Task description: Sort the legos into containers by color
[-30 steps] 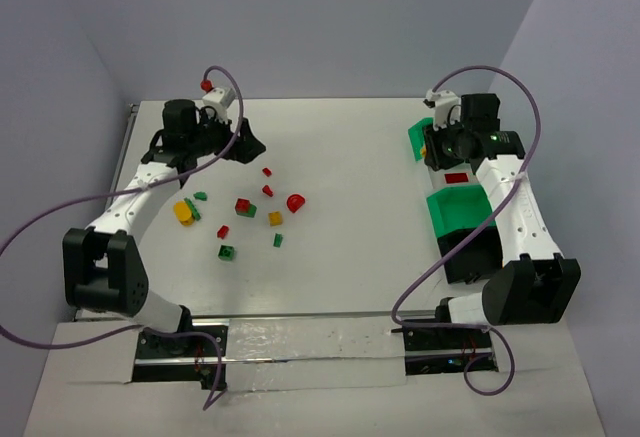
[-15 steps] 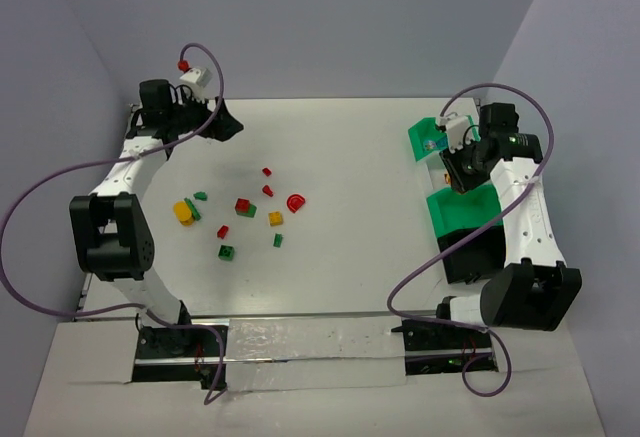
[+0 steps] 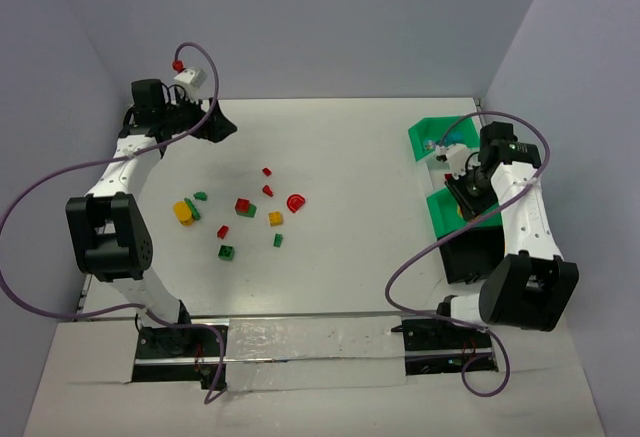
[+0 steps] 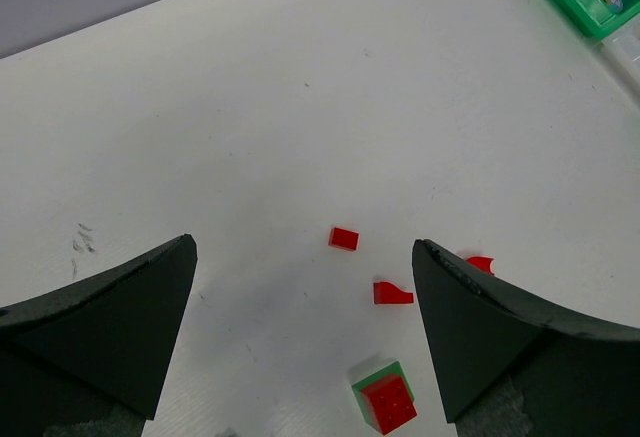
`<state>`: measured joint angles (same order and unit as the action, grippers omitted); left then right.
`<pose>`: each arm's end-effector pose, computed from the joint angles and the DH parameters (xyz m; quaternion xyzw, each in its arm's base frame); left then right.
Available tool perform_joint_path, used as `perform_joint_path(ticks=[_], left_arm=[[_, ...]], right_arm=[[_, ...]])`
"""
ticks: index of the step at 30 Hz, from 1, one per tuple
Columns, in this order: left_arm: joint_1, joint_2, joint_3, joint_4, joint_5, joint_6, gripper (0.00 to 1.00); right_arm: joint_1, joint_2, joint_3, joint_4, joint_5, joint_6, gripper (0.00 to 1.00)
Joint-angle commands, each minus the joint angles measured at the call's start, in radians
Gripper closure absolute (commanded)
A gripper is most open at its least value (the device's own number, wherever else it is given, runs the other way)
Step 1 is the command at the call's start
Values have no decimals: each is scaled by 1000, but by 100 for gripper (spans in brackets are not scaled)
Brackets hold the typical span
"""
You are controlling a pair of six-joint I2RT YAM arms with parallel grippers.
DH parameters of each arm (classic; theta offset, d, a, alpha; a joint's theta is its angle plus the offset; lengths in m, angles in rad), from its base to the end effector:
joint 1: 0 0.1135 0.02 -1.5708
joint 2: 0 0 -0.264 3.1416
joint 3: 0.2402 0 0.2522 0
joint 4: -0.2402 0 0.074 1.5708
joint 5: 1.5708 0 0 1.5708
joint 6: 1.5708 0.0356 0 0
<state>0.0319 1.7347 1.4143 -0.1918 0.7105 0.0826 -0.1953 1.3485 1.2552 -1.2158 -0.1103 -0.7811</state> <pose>0.4030 -0.0104 0.3043 0.1961 0.8046 -0.2727 0.4898 0.2358 -0.0427 0.3023 -0.2927 0.9457 -0.0128 0.1407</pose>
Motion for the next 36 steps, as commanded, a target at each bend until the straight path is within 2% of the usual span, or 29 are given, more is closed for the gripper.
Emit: perform_joint_path(ticks=[1,12,19,23,26,27,31,36], left_arm=[[3,-24,33,-4,16,6,1],[3,-45,1,11,-27,-25,1],[3,-75,-23,-18,-44,27,1],[3,-80,-31,-31,-54,38,1],[3,-83,-33,-42,-62,41,1],[3,-85,-38,-45,-63,48,1],[3,-89,-38,-84,-52,99,1],[3,-62,9,-245,25,254,1]], right_arm=[[-33,32,7,50,60,-16,100],[-98,167,80,120,99,-20,95],[-107,261,135,158,98,4,93],[-108,291,133,170,107,-6,87],[-108,322,146,173,107,-1,76],[-108,332,149,176,109,-3,68],[-108,343,156,187,108,-5,47],[-108,344,176,178,107,-3,35]])
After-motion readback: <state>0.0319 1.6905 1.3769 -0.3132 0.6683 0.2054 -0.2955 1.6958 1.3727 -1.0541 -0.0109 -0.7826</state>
